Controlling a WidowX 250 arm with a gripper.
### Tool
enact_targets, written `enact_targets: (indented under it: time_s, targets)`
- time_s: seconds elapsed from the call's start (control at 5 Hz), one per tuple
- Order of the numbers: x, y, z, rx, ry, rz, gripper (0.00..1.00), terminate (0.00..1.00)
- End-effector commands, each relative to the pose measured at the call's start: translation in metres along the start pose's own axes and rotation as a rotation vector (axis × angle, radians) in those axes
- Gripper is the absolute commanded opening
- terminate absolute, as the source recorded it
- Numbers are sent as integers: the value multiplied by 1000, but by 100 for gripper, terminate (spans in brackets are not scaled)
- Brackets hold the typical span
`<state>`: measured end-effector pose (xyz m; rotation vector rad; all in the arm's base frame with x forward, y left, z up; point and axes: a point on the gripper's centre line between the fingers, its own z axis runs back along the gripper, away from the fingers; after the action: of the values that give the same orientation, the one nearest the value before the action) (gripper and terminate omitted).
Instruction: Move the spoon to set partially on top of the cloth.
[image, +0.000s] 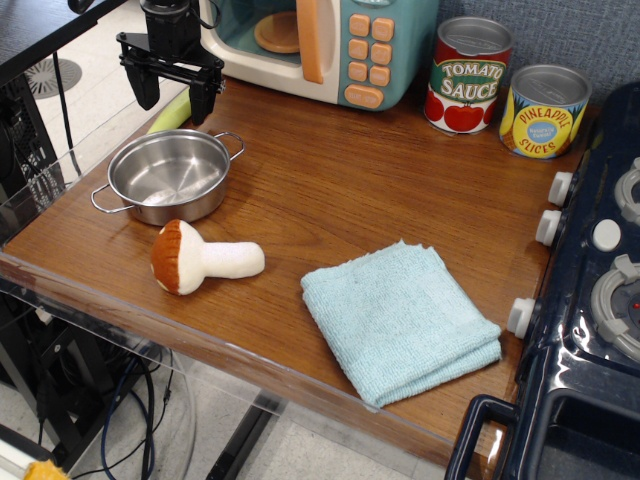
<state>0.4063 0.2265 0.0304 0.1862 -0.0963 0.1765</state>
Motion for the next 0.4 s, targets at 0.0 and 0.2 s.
enact_targets:
  time_s: [0.0,0.2]
  targets:
    - [-6,5,8,32,-29,-6,0,0]
    - [-6,2,11,38,-36,-15,0,0]
